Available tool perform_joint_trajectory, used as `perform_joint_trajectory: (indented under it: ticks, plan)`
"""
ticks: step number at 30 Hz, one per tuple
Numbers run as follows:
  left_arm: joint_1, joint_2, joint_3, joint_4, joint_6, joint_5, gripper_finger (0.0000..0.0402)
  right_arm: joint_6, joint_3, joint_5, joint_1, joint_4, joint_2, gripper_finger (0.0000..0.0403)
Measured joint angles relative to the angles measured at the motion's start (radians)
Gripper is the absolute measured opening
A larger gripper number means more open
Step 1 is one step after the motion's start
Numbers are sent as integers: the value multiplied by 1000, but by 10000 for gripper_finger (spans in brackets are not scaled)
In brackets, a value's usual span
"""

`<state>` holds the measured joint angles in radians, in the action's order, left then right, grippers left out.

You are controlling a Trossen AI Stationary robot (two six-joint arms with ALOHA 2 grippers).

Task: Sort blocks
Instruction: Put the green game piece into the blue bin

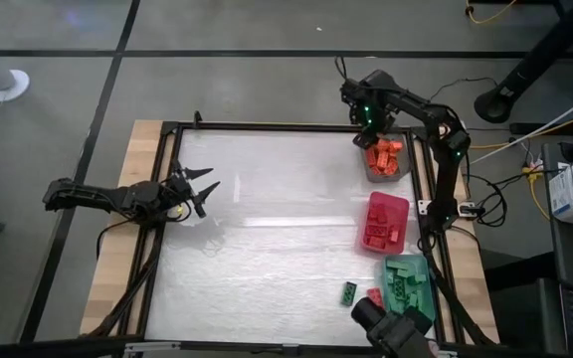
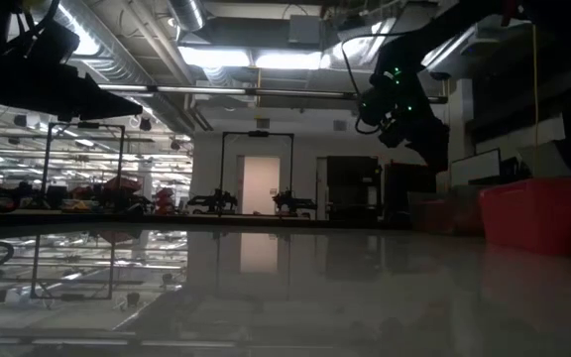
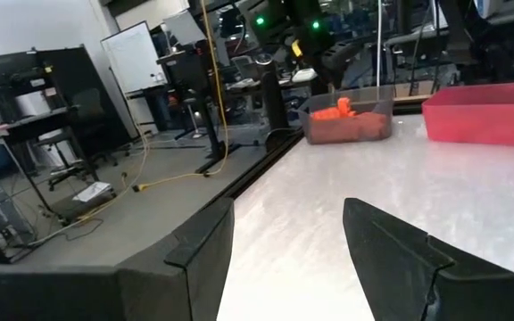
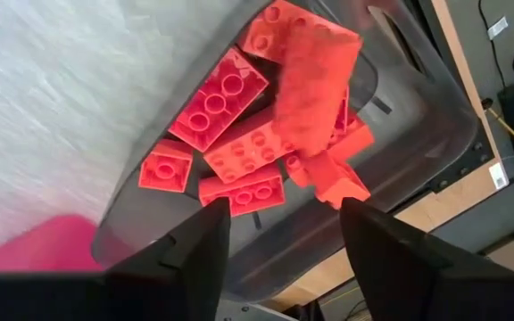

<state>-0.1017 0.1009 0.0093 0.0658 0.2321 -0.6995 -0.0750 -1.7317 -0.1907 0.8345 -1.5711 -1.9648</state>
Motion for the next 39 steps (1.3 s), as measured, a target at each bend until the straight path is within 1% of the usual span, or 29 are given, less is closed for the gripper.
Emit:
perform_joint_trajectory:
  ticks: [5,7,10,13,16,21,24,30,39]
  plan:
    - [0,0,0,0,-4,1,200,3,0,11,4,0,0,215]
    - [0,0,0,0,-18,1,200,15,0,40,4,0,0,216]
    - [0,0,0,0,-38,3,200,50,0,116,4,0,0,216]
    - [0,0,0,0,-53,46,200,75,0,222,-9,0,0,217]
    - [0,0,0,0,-85,131,200,55,0,274,-57,0,0,217]
    - [0,0,0,-8,-112,319,200,19,0,281,-202,0,0,217]
    - [-1,0,0,-13,-115,384,200,18,0,275,-312,0,0,218]
    - [0,0,0,-13,-122,386,200,17,0,227,-557,2,0,218]
    - [0,0,0,-13,-121,385,200,53,0,220,-935,2,0,218]
